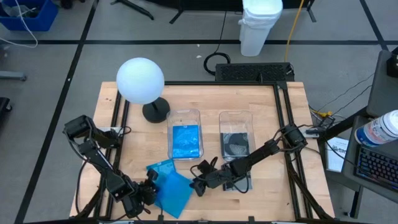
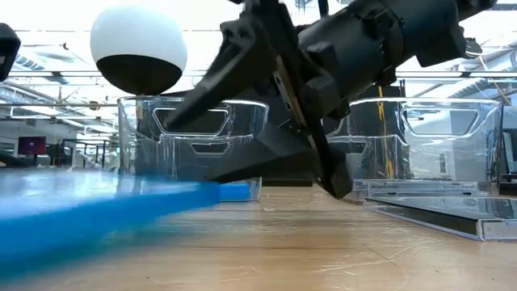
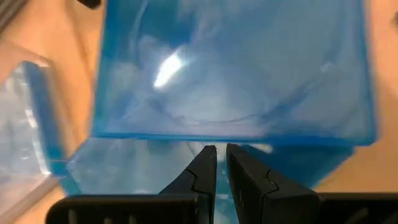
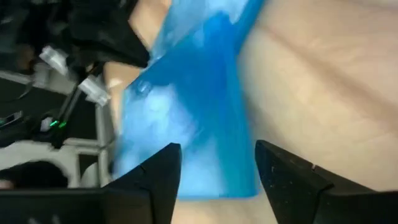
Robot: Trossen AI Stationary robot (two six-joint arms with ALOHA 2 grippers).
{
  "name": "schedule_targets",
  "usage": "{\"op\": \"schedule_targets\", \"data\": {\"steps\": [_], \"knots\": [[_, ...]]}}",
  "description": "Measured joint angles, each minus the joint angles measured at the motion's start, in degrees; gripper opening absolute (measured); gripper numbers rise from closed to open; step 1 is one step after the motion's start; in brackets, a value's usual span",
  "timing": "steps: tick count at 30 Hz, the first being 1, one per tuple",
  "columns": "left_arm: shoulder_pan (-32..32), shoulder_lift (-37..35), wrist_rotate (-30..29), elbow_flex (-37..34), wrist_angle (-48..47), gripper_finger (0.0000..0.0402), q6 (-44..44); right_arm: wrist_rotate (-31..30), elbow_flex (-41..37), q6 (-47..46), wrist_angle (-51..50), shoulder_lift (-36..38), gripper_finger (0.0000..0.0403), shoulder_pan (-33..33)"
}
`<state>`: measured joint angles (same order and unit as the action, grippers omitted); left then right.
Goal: Pick & place jewel cases by type
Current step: Put the blue CD case into the left transparent bin
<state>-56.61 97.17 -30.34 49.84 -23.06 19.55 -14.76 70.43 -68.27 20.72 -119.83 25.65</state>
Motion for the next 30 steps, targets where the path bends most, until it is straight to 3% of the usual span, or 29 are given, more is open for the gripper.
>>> {"op": "schedule_targets", "data": {"steps": [6, 12, 18, 25, 30], "knots": [[-2.22, -3.75, -1.94, 1.88, -9.98, 0.0046, 3.91, -1.75, 0.02, 1.58, -0.99, 0.02, 0.0165, -0.45], [-6.67, -6.19, 8.42, 6.62, -4.18, 0.0046, 5.22, -1.65, 0.02, 1.70, -3.67, 0.07, 0.0161, -0.50], [-7.24, 1.64, 11.27, 6.71, 4.51, 0.0007, 5.07, 0.13, 0.04, 3.11, -5.47, 0.09, 0.0175, -0.66], [-5.68, 8.97, 13.09, 10.49, 9.36, 0.0008, 4.74, 4.16, 0.04, 4.34, -5.96, 0.09, 0.0196, -1.36], [-3.24, 10.53, 16.76, 10.77, 11.69, 0.0012, 2.86, 7.70, 0.04, 5.13, -4.86, 0.09, 0.0209, -1.68]]}}
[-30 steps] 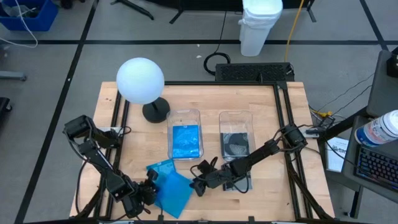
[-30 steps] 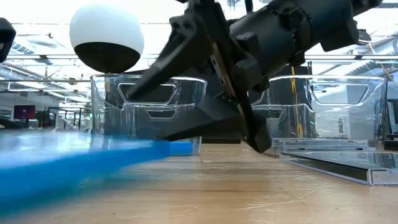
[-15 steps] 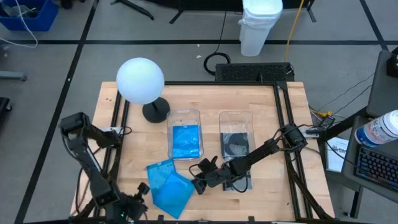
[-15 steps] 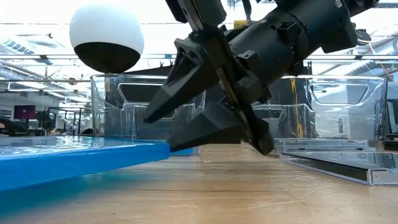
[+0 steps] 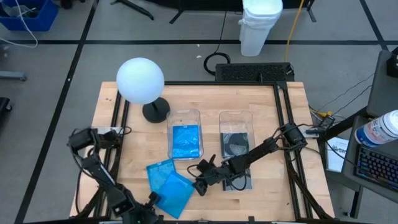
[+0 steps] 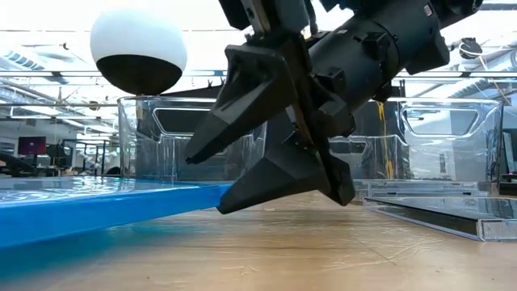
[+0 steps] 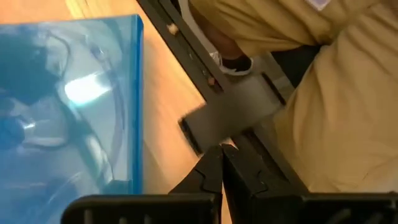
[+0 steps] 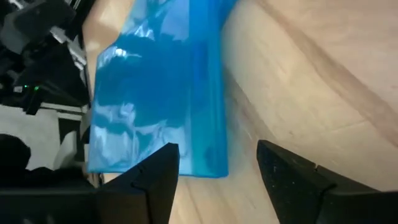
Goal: Pick & place jewel cases by type
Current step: Put the blue CD case into the left transparent bin
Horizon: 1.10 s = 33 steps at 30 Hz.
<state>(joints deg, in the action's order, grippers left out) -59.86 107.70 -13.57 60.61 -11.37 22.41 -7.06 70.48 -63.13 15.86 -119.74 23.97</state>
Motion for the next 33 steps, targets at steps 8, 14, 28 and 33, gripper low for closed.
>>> {"op": "schedule_targets", "data": {"steps": [8, 14, 28, 33], "knots": [[3.82, 0.04, 0.05, -2.28, 0.95, 0.0005, -2.58, 2.76, 0.00, -1.07, 0.20, 0.00, 0.0216, 0.47], [5.70, -0.09, -1.44, -3.62, 1.94, 0.0018, -3.34, 2.79, 0.03, -0.49, 3.81, -1.08, 0.0213, 0.50], [6.51, -0.05, -2.15, -3.77, 2.25, 0.0006, -5.63, 6.49, 0.02, -1.94, 21.82, -5.51, 0.0191, 0.69], [6.49, -0.05, -2.16, -3.77, 2.07, 0.0016, -5.81, 5.57, 0.02, 0.87, 21.56, -5.53, 0.0115, 0.92]]}}
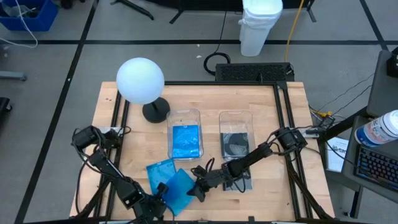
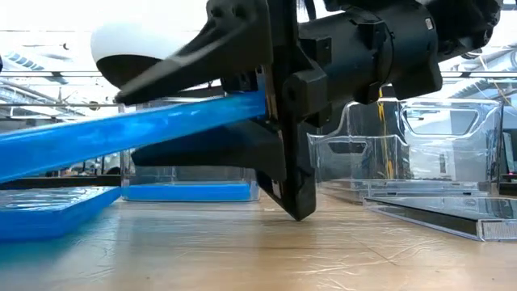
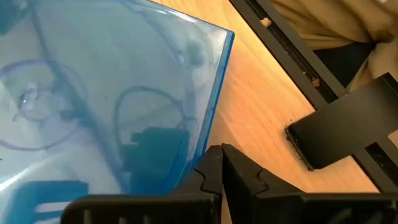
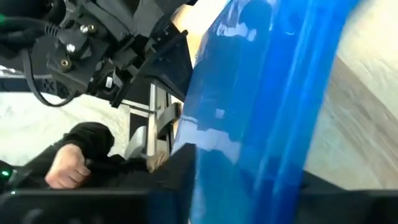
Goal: Pick & place jewel cases by type
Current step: Put the blue CD case into the left transparent bin
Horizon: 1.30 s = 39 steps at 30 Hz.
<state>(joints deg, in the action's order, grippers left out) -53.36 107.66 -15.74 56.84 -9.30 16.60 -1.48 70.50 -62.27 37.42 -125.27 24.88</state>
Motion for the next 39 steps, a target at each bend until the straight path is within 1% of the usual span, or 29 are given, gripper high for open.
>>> {"op": "schedule_targets", "data": {"steps": [4, 5, 6, 8, 11, 14, 16, 20, 22, 26, 28, 31, 36, 38, 39], "knots": [[0.00, -0.21, 0.08, 0.00, -0.74, 0.0033, 0.02, 0.19, -0.04, 3.94, 1.74, 0.01, 0.0037, -0.02], [-0.02, -0.44, 0.11, 0.00, -1.41, 0.0035, 0.15, 0.23, -0.04, 4.99, 2.41, 0.12, 0.0022, -0.02], [-0.07, -0.80, 0.18, 0.00, -2.52, 0.0035, 0.54, 0.18, -0.04, 6.02, 2.88, 0.16, 0.0015, 0.00], [-0.52, -1.88, 0.73, -0.03, -5.61, 0.0036, 2.21, 0.25, -0.07, 7.93, 3.86, 0.02, 0.0015, -0.02], [-1.58, -4.46, 0.97, -0.17, -10.73, 0.0037, 5.17, 0.35, -0.07, 11.15, 3.26, 1.17, 0.0034, -0.02], [-3.47, -8.12, 0.73, -0.17, -14.94, 0.0037, 8.41, 0.88, -0.09, 14.97, 2.12, 2.87, 0.0040, 0.22], [-5.23, -10.49, 0.73, -0.17, -16.74, 0.0037, 10.43, 1.64, -0.09, 17.29, 1.43, 4.59, 0.0033, 0.43], [-9.30, -14.47, -0.48, -0.13, -18.19, 0.0037, 12.36, 1.70, -0.07, 22.19, -3.01, 9.26, 0.0013, 1.48], [-11.23, -15.57, -2.06, -0.11, -18.52, 0.0037, 12.43, 0.30, -0.07, 24.65, -5.76, 11.84, 0.0010, 2.13], [-14.46, -16.34, -10.25, -0.11, -18.16, 0.0037, 10.70, -5.27, -0.02, 29.69, -11.78, 16.96, 0.0019, 3.55], [-15.55, -16.75, -15.87, -0.11, -18.27, 0.0037, 9.45, -8.09, -0.02, 33.12, -15.70, 18.86, 0.0020, 4.40], [-16.39, -18.63, -25.92, -0.11, -18.33, 0.0037, 8.94, -11.94, -0.02, 37.97, -19.29, 20.45, 0.0016, 5.58], [-16.21, -23.49, -42.74, -0.10, -18.34, 0.0038, 8.99, -14.94, 0.00, 41.61, -19.32, 20.57, 0.0015, 6.58], [-15.42, -25.08, -46.57, -0.04, -17.96, 0.0042, 6.72, -15.07, 0.00, 41.78, -19.54, 20.31, 0.0015, 6.71], [-14.85, -25.70, -47.31, -0.04, -17.96, 0.0048, 4.94, -15.21, -0.02, 41.80, -20.04, 20.31, 0.0015, 6.71]]}}
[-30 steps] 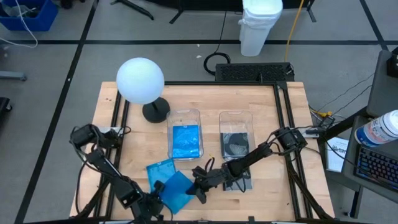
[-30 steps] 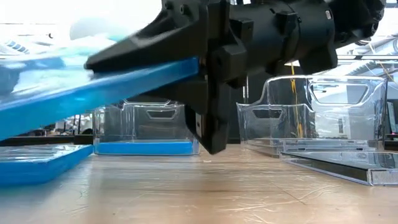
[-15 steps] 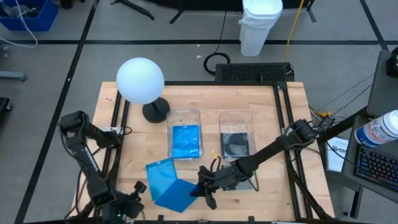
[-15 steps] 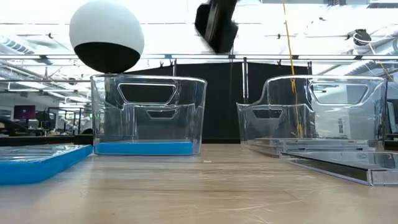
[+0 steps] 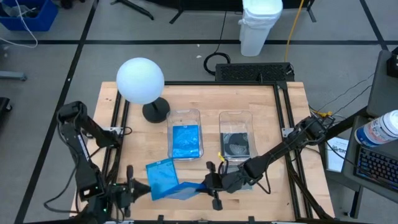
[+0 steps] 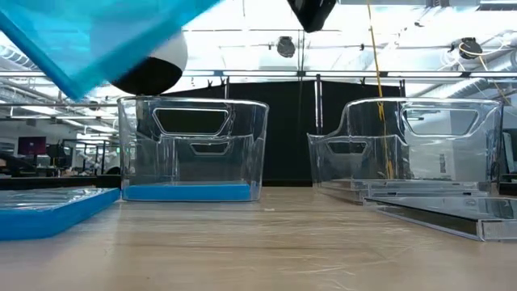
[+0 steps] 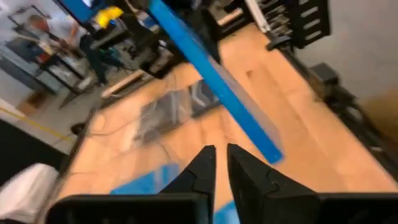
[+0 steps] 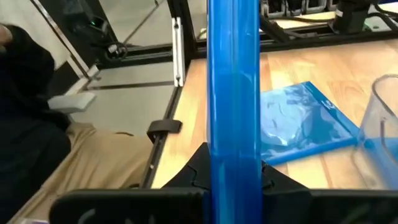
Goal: Pick & place jewel cases by type
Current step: Put the blue CD case into the left transparent bin
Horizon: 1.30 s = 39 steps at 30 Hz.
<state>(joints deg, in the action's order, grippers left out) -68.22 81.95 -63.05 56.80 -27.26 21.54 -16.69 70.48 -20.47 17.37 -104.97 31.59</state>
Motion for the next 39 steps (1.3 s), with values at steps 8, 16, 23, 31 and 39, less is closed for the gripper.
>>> {"op": "schedule_targets", "data": {"steps": [8, 16, 23, 31, 39], "knots": [[11.30, -1.27, 12.08, 0.00, 6.49, 0.0166, -3.37, 0.06, 4.21, 4.61, -7.04, -0.05, 0.0015, -0.83], [20.22, -1.33, 24.18, 0.00, 7.58, 0.0284, -3.55, -4.13, 8.29, 8.46, -17.96, -0.02, 0.0015, -0.68], [22.22, -1.29, 29.85, 0.00, 7.87, 0.0324, -5.00, -9.33, 8.35, 7.66, -23.41, -0.02, 0.0015, -0.53], [21.85, -1.29, 29.35, 0.00, 7.89, 0.0316, -7.58, -10.35, 8.42, 7.46, -26.54, 1.10, 0.0015, 0.88], [25.17, -1.29, 28.37, 0.00, 8.33, 0.0313, -4.88, -10.20, 8.43, 7.67, -24.08, 1.20, 0.0016, -0.05]]}}
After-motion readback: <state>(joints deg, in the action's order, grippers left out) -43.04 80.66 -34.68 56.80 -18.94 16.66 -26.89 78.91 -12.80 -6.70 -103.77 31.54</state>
